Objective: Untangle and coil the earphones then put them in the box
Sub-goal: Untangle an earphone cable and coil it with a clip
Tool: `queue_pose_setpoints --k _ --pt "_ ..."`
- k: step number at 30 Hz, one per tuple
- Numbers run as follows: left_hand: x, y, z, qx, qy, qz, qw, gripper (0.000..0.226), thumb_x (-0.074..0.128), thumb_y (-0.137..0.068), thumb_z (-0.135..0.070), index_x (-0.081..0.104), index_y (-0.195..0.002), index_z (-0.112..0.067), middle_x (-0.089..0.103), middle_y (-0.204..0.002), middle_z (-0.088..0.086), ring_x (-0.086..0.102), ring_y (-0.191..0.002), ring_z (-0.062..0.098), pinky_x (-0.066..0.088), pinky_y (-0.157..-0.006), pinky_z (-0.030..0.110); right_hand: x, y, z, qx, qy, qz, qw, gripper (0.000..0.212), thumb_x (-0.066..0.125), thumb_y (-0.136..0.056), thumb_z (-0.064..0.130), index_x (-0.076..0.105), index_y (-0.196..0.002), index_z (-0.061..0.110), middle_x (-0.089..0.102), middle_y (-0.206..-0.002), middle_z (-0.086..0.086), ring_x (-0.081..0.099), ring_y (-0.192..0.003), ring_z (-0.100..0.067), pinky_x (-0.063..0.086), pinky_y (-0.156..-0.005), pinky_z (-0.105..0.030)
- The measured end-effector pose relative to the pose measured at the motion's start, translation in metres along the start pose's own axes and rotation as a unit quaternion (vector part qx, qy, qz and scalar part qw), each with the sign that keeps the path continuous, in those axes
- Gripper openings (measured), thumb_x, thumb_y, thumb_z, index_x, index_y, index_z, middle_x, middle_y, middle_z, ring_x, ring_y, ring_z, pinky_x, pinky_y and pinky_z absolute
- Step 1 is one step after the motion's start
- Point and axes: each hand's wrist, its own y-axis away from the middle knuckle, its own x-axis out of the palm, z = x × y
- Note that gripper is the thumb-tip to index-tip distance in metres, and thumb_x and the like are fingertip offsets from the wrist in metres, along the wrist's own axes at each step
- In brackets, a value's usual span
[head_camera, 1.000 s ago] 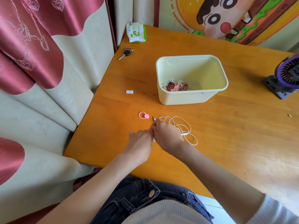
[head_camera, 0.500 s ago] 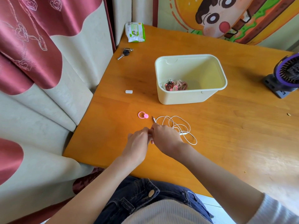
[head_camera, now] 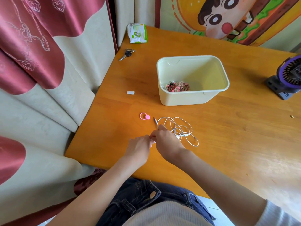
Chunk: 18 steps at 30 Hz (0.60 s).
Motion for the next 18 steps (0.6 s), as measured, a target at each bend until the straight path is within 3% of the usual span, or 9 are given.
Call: queue_pose_setpoints --k 5,8,11,14,16,18 --pt "0.010 0.001 0.001 -0.042 0.012 0.025 0.999 0.022 0.036 -0.100 -0.017 0.054 -0.110 -0.011 0.064 -0.110 0.006 0.061 -0.098 0.025 0.036 -0.071 0.027 -0.008 -0.002 -0.008 0.005 -0.026 -0.035 0.999 0.016 0.055 -0.091 0.009 0.067 -0.102 0.007 0.059 -0.105 -0.010 0.059 -0.092 -0.027 0.048 -0.075 -0.032" --pt "0.007 -0.002 -0.001 -0.093 0.108 0.020 0.990 0.029 0.030 -0.101 -0.017 0.057 -0.110 -0.009 0.064 -0.112 0.008 0.059 -0.101 0.027 0.041 -0.076 0.030 -0.009 0.003 -0.005 0.006 -0.073 -0.054 0.996 0.015 0.056 -0.090 0.009 0.069 -0.095 0.006 0.066 -0.094 -0.008 0.061 -0.083 -0.022 0.051 -0.073 -0.032" --pt "-0.001 -0.012 -0.001 -0.127 0.212 0.004 0.969 0.032 0.028 -0.100 -0.011 0.056 -0.085 -0.012 0.064 -0.098 0.010 0.057 -0.094 0.029 0.035 -0.069 0.029 -0.008 0.008 -0.001 0.012 -0.165 -0.095 0.982 0.016 0.054 -0.087 0.005 0.070 -0.089 0.005 0.065 -0.076 -0.004 0.060 -0.068 -0.017 0.051 -0.066 -0.028" --pt "-0.011 -0.021 0.002 -0.154 0.396 -0.027 0.905 0.041 0.032 -0.100 -0.010 0.045 -0.061 -0.015 0.052 -0.063 0.001 0.045 -0.063 0.025 0.029 -0.054 0.030 -0.009 0.012 -0.003 0.045 -0.283 -0.115 0.951 0.012 0.056 -0.086 0.004 0.067 -0.085 0.008 0.060 -0.062 0.006 0.059 -0.052 -0.001 0.049 -0.058 -0.013" --pt "-0.022 -0.019 0.002 -0.156 0.493 -0.019 0.856 0.040 0.034 -0.100 -0.012 0.045 -0.062 -0.014 0.048 -0.060 0.001 0.038 -0.055 0.017 0.030 -0.051 0.026 -0.007 0.013 -0.008 0.074 -0.354 -0.111 0.925 0.009 0.057 -0.088 0.006 0.064 -0.087 0.011 0.061 -0.061 0.007 0.058 -0.048 0.002 0.044 -0.052 -0.008" --pt "-0.034 -0.012 0.000 -0.119 0.515 0.023 0.848 0.039 0.034 -0.101 -0.015 0.045 -0.064 -0.014 0.045 -0.060 -0.001 0.039 -0.058 0.013 0.034 -0.054 0.021 -0.005 0.014 -0.015 0.098 -0.396 -0.119 0.905 0.005 0.059 -0.089 0.011 0.064 -0.091 0.011 0.063 -0.064 0.004 0.059 -0.049 0.001 0.042 -0.050 -0.008"
